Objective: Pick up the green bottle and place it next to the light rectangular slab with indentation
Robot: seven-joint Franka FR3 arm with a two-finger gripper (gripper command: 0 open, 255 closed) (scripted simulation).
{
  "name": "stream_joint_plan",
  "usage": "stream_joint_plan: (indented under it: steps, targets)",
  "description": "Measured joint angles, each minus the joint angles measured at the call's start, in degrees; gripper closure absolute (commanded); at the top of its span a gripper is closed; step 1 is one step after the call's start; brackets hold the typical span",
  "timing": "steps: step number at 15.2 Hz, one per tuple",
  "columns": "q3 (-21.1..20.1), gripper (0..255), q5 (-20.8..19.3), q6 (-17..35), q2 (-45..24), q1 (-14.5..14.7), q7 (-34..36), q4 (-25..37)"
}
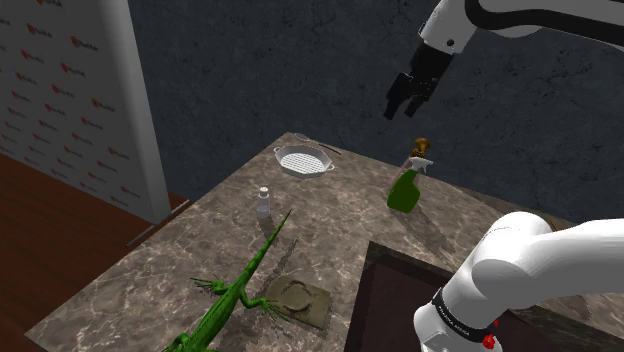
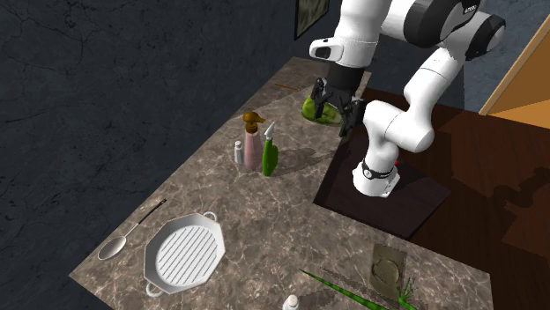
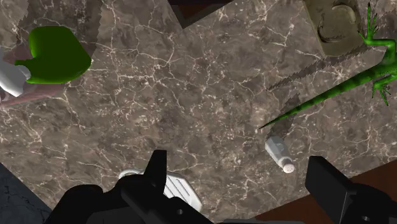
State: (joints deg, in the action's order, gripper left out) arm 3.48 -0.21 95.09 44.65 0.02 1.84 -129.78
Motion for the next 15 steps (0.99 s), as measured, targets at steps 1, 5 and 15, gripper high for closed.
stream_joint_plan:
  steps: [1, 5, 15]
  targets:
    - [0.00, 0, 0.00, 0.00, 0.00, 0.00, 0.00, 0.00]
    - [3.71, 0, -1.69, 3.79, 5.01, -0.31, -5.32, -6.70]
    - [20.73, 0, -10.49, 14.91, 17.60, -3.74, -25.32, -23.75]
